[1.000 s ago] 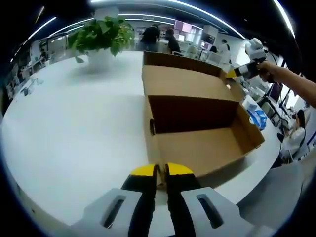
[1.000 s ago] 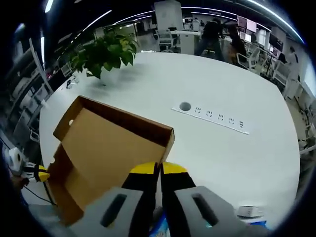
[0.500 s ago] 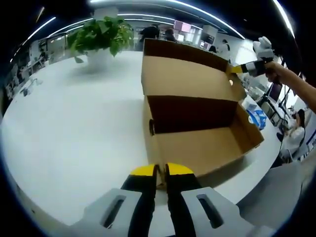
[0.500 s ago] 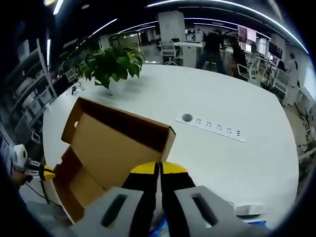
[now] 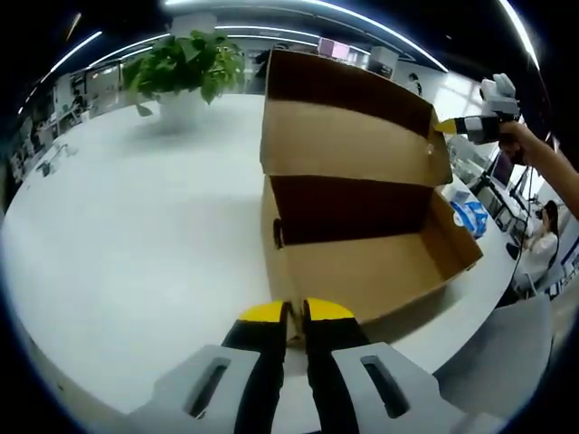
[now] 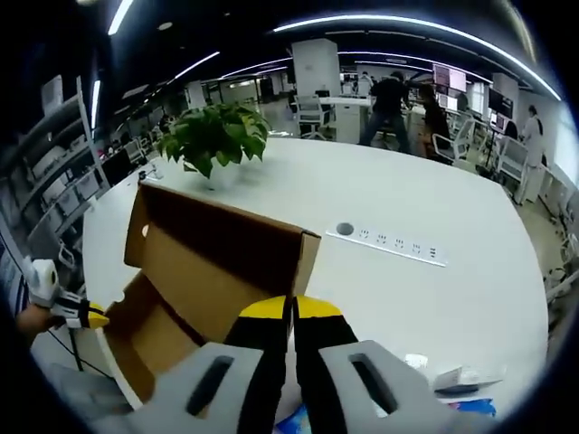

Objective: Operate the shoe box by opening the lid, removing the specified soft item, and placing it in the target area until the item is outside and the box remains undamaged.

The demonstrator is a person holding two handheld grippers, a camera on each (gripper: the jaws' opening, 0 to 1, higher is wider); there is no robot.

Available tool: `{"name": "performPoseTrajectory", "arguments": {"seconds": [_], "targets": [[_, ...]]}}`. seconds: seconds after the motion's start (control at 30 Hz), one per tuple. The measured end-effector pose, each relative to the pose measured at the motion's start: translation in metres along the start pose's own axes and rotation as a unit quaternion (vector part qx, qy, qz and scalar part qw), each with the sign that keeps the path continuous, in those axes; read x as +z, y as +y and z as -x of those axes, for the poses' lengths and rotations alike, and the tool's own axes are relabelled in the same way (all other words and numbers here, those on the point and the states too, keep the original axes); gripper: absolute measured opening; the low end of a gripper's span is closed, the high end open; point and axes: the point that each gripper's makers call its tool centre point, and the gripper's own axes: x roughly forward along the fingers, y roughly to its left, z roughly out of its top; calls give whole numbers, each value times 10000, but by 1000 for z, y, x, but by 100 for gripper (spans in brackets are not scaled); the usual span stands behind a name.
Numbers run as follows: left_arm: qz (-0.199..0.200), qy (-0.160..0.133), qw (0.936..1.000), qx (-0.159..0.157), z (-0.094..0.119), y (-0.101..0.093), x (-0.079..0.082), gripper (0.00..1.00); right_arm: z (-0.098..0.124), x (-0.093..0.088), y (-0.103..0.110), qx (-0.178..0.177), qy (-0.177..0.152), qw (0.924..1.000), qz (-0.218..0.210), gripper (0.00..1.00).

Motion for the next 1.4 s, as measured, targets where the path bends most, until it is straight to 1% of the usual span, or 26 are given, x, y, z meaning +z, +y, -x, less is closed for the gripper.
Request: {"name": "performPoseTrajectory", "arguments": {"seconds": [0.13,0.4,0.57,0.8,1.07,1.3,1.4], "targets": [[29,-1,10000,-26,0,0,0,4,8,-1,4,35,-126,9999,-30,0],[12,-3,10000,-39,0,0,0,4,19,-4,11,-11,-344,9994,23,0],[47,-13,10000,-46,1,0,0,4,29,-8,15,15,-494,9987,-110,0],[106,-27,9999,-76,1,0,1,4,38,-13,22,-52,-681,9977,20,0],[26,12,10000,-45,1,0,1,5,47,-21,29,-126,-780,9968,91,0],[-83,21,9999,-60,1,0,1,5,54,-29,34,-157,-906,9957,-75,0],[-129,31,9999,-59,1,0,2,5,57,-33,38,-211,-930,9954,48,0]]}}
